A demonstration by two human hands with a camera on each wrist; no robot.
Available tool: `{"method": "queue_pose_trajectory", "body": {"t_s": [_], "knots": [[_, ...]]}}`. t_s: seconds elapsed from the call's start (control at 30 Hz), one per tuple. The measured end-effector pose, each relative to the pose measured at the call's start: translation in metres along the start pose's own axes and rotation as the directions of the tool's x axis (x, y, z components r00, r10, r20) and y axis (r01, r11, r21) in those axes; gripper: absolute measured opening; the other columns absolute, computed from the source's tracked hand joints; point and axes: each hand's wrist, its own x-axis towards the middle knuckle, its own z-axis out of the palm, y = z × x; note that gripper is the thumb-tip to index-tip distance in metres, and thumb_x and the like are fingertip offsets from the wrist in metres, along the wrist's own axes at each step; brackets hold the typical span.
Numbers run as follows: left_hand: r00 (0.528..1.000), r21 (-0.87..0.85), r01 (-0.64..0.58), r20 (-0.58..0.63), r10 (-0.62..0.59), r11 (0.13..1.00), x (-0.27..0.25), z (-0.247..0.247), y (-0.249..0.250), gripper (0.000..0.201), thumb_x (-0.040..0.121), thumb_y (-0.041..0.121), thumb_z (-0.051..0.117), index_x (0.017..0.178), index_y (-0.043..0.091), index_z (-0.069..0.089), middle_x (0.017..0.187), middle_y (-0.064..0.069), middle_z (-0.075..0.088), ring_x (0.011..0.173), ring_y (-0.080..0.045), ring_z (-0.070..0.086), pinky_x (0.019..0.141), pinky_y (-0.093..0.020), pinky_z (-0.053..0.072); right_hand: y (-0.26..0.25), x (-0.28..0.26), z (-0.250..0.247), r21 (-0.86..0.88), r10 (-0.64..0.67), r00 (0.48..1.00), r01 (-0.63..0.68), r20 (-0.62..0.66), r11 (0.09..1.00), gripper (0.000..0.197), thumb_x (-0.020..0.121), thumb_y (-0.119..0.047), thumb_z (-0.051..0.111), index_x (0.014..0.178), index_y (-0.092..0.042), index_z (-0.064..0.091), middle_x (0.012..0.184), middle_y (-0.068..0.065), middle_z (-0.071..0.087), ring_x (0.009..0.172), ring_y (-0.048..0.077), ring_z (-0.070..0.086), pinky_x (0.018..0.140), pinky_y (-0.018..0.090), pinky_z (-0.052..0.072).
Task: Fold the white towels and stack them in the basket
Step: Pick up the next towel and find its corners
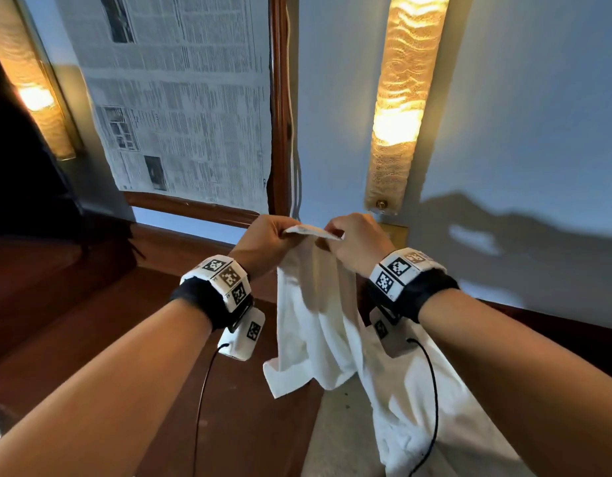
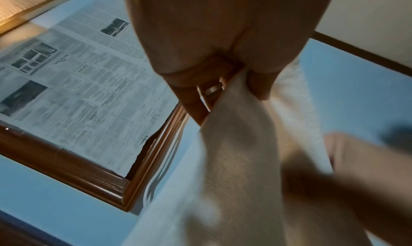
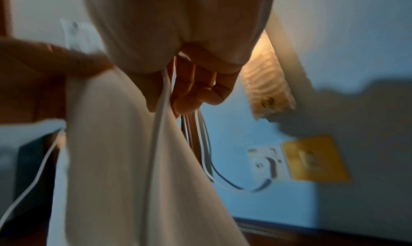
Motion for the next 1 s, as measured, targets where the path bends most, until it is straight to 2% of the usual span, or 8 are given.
{"method": "queue_pose_trajectory", "body": {"t_s": [0.07, 0.27, 0.43, 0.53, 0.67, 0.77, 0.9, 1.0], "knots": [[0.997, 0.022, -0.03, -0.072, 0.031, 0.999, 0.003, 0.0, 0.006, 0.027, 0.1, 0.021, 0.059, 0.091, 0.0, 0.073, 0.089, -0.024, 0.071, 0.076, -0.016, 0.062, 0.072, -0.04, 0.055, 0.012, -0.002, 0.007, -0.008, 0.048, 0.999, -0.048, 0.003, 0.999, 0.026, 0.089, -0.031, 0.066, 0.066, -0.019, 0.064, 0.072, 0.007, 0.063, 0.073, 0.027, 0.057, 0.064, 0.032, 0.042], [0.958, 0.072, 0.023, -0.285, -0.001, 0.997, 0.013, -0.051, -0.006, 0.034, 0.101, 0.023, 0.058, 0.084, -0.004, 0.065, 0.076, -0.005, 0.057, 0.071, -0.011, 0.05, 0.059, -0.015, 0.039, 0.095, -0.038, 0.045, -0.27, 0.356, 0.907, -0.292, 0.227, 0.917, 0.028, 0.096, -0.021, 0.054, 0.069, -0.017, 0.058, 0.081, 0.009, 0.064, 0.087, 0.029, 0.066, 0.068, 0.027, 0.038], [0.955, 0.024, 0.033, -0.297, -0.024, 0.999, 0.013, -0.086, -0.037, 0.029, 0.101, 0.018, 0.059, 0.072, 0.014, 0.061, 0.072, -0.001, 0.055, 0.074, -0.015, 0.05, 0.064, -0.026, 0.039, 0.116, -0.06, 0.013, -0.272, 0.538, 0.842, -0.51, 0.036, 0.816, 0.014, 0.093, -0.021, 0.057, 0.086, -0.019, 0.068, 0.098, 0.013, 0.07, 0.093, 0.034, 0.065, 0.07, 0.029, 0.039], [0.991, -0.068, -0.091, -0.106, 0.084, 0.994, 0.009, -0.079, -0.031, 0.018, 0.096, 0.022, 0.057, 0.086, 0.017, 0.071, 0.087, -0.004, 0.07, 0.086, -0.016, 0.064, 0.077, -0.024, 0.049, 0.067, -0.035, 0.004, -0.049, 0.448, 0.887, -0.455, -0.111, 0.889, 0.013, 0.083, -0.027, 0.066, 0.095, -0.026, 0.073, 0.102, 0.006, 0.072, 0.096, 0.031, 0.065, 0.074, 0.029, 0.044], [0.978, -0.215, -0.157, 0.103, 0.183, 0.964, 0.007, -0.069, -0.02, 0.022, 0.095, 0.001, 0.05, 0.098, 0.003, 0.072, 0.105, -0.011, 0.071, 0.097, -0.007, 0.066, 0.088, -0.028, 0.05, -0.018, 0.006, 0.022, 0.069, 0.154, 0.957, -0.142, -0.245, 0.988, 0.05, 0.066, -0.021, 0.041, 0.102, -0.018, 0.075, 0.107, 0.003, 0.074, 0.106, 0.026, 0.066, 0.092, 0.036, 0.051], [0.965, -0.331, -0.127, 0.177, 0.193, 0.935, 0.003, -0.066, -0.029, 0.029, 0.105, 0.01, 0.044, 0.115, 0.004, 0.071, 0.13, -0.01, 0.066, 0.118, -0.008, 0.061, 0.106, -0.028, 0.046, -0.076, 0.019, 0.036, 0.015, -0.002, 0.96, 0.006, -0.28, 1.0, 0.027, 0.072, -0.024, 0.043, 0.077, -0.017, 0.068, 0.078, 0.002, 0.07, 0.079, 0.03, 0.065, 0.073, 0.04, 0.053], [0.981, -0.424, -0.066, 0.14, 0.138, 0.903, 0.001, -0.073, -0.044, 0.056, 0.101, 0.04, 0.048, 0.109, -0.014, 0.064, 0.103, -0.034, 0.067, 0.089, -0.023, 0.061, 0.083, -0.036, 0.048, -0.111, 0.014, 0.046, -0.093, 0.028, 0.947, -0.061, -0.321, 0.994, 0.021, 0.069, -0.026, 0.045, 0.072, -0.019, 0.065, 0.068, 0.003, 0.063, 0.069, 0.032, 0.057, 0.063, 0.036, 0.049], [0.956, -0.268, -0.186, 0.175, 0.237, 0.945, -0.005, -0.079, -0.05, 0.049, 0.1, 0.041, 0.045, 0.087, 0.0, 0.066, 0.08, -0.021, 0.066, 0.072, -0.013, 0.056, 0.072, -0.03, 0.042, -0.118, -0.011, 0.061, -0.339, -0.136, 0.943, 0.026, -0.305, 0.94, 0.019, 0.077, -0.025, 0.047, 0.063, -0.017, 0.057, 0.06, 0.009, 0.054, 0.051, 0.037, 0.051, 0.046, 0.039, 0.046]]}}
